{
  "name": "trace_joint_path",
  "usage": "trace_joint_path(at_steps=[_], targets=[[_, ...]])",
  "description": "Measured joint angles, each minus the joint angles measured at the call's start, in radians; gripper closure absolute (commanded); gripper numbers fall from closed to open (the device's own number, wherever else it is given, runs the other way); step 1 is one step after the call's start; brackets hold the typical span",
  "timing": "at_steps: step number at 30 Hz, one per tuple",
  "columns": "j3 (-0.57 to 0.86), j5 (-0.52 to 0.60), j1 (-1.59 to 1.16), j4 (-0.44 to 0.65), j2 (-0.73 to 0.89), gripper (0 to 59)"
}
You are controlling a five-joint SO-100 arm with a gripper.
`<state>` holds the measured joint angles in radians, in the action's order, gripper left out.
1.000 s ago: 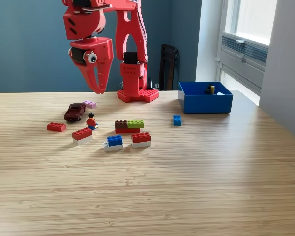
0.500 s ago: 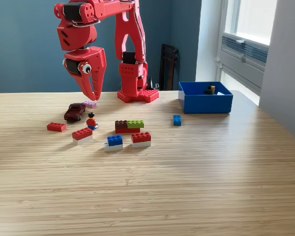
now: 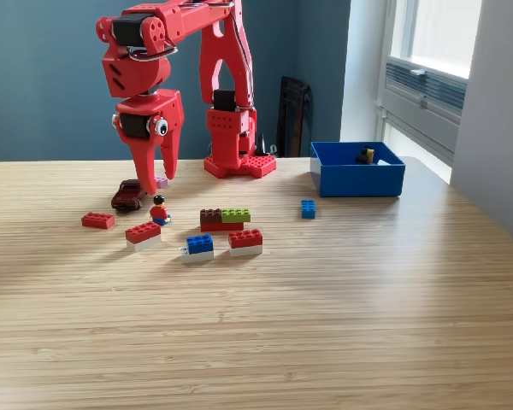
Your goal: Grasp a lego block and put it in the bin.
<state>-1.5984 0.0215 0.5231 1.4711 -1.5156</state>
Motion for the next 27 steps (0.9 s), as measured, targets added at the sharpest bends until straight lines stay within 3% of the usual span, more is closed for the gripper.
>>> trace_joint_path(at_steps=[5,14,27], targets=[[-0.048,-0.025,0.000,-0.032,0.000,40.8],[-0.209,-0.063,0.000,-0.212,0.000,41.6],[-0.316,-0.092,0.000,-0.377,0.000,43.5]])
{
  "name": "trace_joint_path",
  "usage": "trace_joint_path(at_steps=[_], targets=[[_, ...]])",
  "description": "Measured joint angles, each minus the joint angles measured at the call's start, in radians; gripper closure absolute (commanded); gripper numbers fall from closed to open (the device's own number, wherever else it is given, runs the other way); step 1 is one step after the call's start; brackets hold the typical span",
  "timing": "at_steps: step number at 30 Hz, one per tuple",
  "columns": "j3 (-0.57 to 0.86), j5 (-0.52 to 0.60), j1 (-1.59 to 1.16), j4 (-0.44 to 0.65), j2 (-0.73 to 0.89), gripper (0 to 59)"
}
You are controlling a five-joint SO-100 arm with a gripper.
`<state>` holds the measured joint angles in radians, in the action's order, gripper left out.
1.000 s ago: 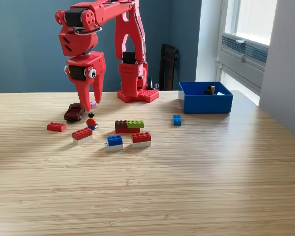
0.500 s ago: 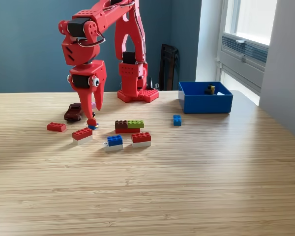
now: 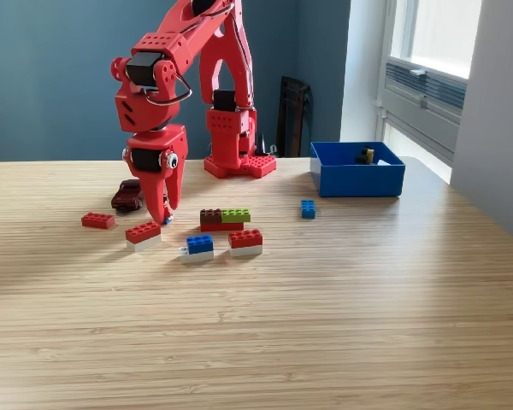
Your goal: Grasp a lego block and put it in the bin.
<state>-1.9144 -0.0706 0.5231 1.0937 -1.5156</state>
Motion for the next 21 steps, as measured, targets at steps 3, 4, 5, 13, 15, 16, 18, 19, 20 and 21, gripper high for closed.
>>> trace_joint_path(at_steps=[3,4,5,13,15,16,18,19,20,21], targets=[[-0.012,-0.009,0.000,-0.023,-0.002,45.8],[-0.014,-0.011,0.000,-0.031,-0.003,47.0],[-0.015,-0.012,0.000,-0.038,-0.003,48.4],[-0.029,-0.003,0.000,-0.069,-0.005,58.6],[-0.029,-0.003,0.000,-0.069,-0.005,58.6],[-0.029,0.000,0.000,-0.069,-0.005,58.6],[-0.029,0.006,0.000,-0.069,-0.005,58.6],[-0.029,0.006,0.000,-0.069,-0.005,58.6],[-0.029,0.011,0.000,-0.069,-0.005,58.6],[-0.029,0.014,0.000,-0.069,-0.005,58.6]])
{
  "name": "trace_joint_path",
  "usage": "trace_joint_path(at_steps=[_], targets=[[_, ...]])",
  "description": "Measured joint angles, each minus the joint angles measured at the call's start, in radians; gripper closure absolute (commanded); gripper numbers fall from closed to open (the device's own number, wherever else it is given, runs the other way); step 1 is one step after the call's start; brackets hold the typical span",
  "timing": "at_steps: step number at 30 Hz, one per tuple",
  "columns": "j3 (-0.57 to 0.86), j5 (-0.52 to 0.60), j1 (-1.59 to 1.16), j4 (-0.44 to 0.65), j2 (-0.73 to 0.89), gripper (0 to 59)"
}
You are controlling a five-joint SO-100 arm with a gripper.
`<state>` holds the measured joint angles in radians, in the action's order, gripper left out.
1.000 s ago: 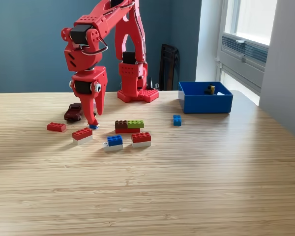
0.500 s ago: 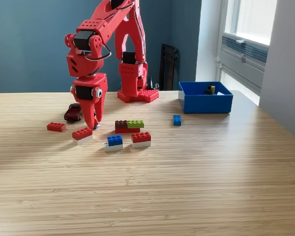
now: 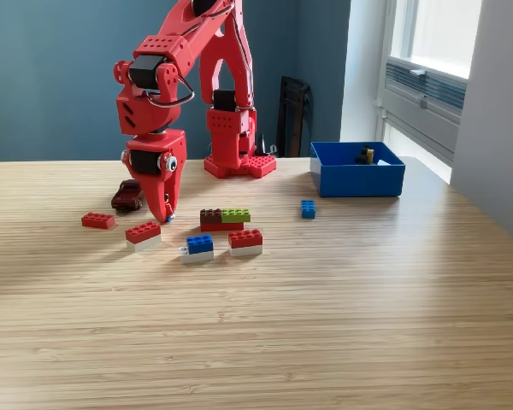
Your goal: Grasp a lego block and put it in the bin.
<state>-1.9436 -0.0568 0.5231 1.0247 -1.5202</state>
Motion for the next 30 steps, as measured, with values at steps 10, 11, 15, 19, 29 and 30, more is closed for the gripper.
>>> trace_joint_path(at_steps=[10,11,15,19,29,30], targets=[[0.270,0.067,-0.038,0.304,0.000,58.6],[0.316,0.077,-0.049,0.342,0.000,58.6],[0.474,0.118,-0.114,0.477,0.000,58.6],[0.538,0.176,-0.221,0.552,0.000,58.6],[0.485,0.391,-0.603,0.584,0.002,58.6],[0.477,0.419,-0.647,0.584,0.002,58.6]])
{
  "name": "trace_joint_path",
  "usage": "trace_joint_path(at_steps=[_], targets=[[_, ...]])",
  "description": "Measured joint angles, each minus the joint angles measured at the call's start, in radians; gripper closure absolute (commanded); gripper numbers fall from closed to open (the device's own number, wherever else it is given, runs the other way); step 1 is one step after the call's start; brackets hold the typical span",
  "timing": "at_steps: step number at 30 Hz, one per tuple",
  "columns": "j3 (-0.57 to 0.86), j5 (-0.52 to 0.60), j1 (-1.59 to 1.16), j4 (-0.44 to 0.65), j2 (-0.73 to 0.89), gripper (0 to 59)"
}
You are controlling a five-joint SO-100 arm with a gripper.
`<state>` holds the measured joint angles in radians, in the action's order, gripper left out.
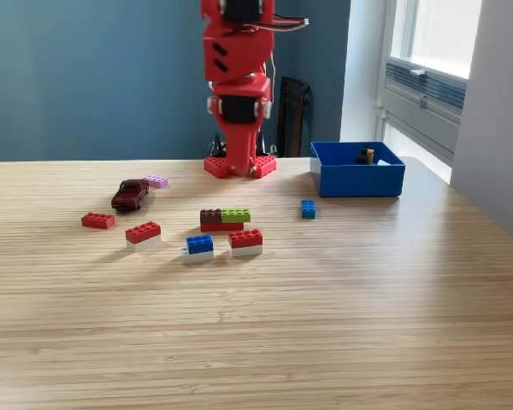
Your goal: Grasp a lego block and put it in the bin.
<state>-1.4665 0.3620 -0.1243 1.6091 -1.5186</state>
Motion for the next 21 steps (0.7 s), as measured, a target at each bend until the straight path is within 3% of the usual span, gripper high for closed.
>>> trace_joint_path(at_steps=[6,13,21], targets=[[-0.021,0.137,-0.299,0.000,0.000,58.6],[-0.005,0.213,-0.595,0.055,0.000,58.6],[0.025,0.189,-0.900,0.080,0.000,58.6]])
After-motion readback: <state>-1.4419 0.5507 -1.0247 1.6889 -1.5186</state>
